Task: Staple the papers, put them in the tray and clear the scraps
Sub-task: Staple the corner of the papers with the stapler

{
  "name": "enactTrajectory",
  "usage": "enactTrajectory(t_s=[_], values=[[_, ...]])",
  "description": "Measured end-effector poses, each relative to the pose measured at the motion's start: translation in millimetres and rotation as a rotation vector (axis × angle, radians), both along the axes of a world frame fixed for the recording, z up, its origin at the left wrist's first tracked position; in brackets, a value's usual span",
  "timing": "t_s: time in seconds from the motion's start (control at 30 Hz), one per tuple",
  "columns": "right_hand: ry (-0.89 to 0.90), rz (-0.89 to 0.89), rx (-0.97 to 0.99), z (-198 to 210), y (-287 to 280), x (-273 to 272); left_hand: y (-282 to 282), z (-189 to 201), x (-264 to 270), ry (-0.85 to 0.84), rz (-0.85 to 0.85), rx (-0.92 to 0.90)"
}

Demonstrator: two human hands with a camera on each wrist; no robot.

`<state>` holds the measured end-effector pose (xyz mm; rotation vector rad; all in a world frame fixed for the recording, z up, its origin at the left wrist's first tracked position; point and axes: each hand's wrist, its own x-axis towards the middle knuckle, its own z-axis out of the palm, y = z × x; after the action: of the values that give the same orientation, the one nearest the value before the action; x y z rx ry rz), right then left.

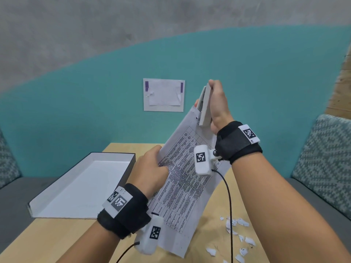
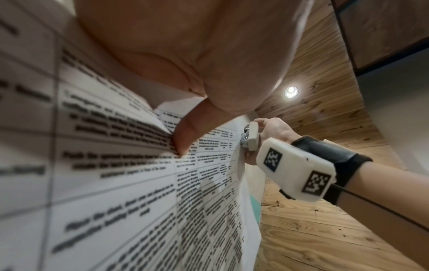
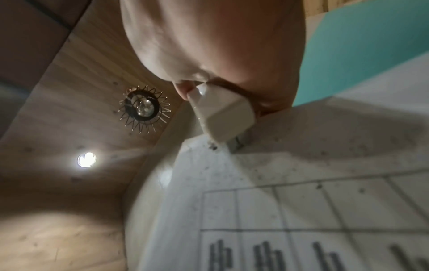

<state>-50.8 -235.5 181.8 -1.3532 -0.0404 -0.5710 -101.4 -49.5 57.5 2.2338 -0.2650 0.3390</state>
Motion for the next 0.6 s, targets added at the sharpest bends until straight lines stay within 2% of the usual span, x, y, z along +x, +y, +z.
enactTrajectory(t_s=[0.1, 0.33, 0.6], values=[[-0.043, -0.049, 0.014, 0.5, 0.8, -1.0, -1.2, -0.6, -1.5, -0.01, -0.003, 0.0], [-0.121, -0.294, 0.005, 0.0, 8.4, -2.8, -5.7, -0.1, -4.6, -0.046, -0.022, 0.034], [-0.164, -0.263, 0.193, 2.0, 7.5, -5.9, -10.2, -0.6, -10.3, -0.093, -0.042, 0.038]])
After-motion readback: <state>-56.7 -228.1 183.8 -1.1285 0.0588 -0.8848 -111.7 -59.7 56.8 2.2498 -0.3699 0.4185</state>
